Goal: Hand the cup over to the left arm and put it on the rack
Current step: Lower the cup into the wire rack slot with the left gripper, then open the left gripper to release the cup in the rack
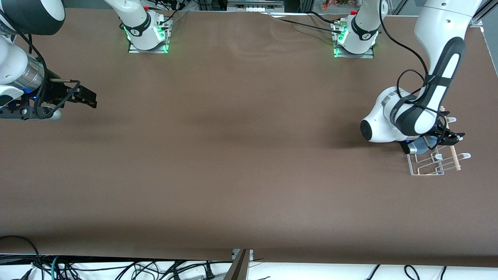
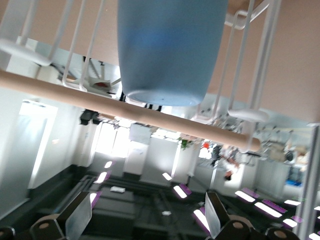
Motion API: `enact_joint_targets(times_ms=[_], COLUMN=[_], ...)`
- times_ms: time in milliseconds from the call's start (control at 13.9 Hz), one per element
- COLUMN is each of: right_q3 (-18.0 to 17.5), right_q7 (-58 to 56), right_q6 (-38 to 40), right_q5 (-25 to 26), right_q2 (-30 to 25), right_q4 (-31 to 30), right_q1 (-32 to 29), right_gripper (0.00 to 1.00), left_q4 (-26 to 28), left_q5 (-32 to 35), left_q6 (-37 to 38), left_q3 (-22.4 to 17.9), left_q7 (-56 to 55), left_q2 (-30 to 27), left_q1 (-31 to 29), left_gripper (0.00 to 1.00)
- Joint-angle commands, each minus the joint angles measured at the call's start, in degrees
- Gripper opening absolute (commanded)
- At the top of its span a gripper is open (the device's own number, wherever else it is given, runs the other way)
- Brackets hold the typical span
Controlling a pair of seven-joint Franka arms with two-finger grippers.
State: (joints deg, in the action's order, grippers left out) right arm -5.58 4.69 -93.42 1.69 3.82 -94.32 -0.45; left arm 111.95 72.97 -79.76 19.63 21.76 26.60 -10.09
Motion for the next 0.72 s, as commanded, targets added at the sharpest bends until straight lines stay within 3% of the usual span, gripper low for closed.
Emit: enact_joint_targets(times_ms=[0,359,502,646], right_q3=[-0.04,-0.04,-0.04,-0.04], right_q7=[-0.56,-0.65,-0.56,-0.65], right_q6=[1.05,0.87,0.87,0.96], right_q5=[0.16,0.25,0.42,0.42], right_q2=[0.92,0.92,0.92,0.92], right_q4=[1.59,1.59,1.59,1.59], right_q1=[-0.34,-0.34,-0.26,-0.34], right_gripper=[0.99,0.99,0.99,0.99], left_q4=[-4.97,-13.07,-15.17,-21.12], left_q5=[-10.87,-38.55,-46.03,-55.52], left_q6=[-0.13,-0.39,-0.57,-0.31], left_q3=[0.41,0.41,0.94,0.77], left_q7=[-3.81,-13.46,-17.0,-17.1], left_q2=[-2.17,-4.45,-5.33,-5.51], left_q1=[-0.19,-0.28,-0.28,-0.63], left_gripper=[1.0,1.0,1.0,1.0])
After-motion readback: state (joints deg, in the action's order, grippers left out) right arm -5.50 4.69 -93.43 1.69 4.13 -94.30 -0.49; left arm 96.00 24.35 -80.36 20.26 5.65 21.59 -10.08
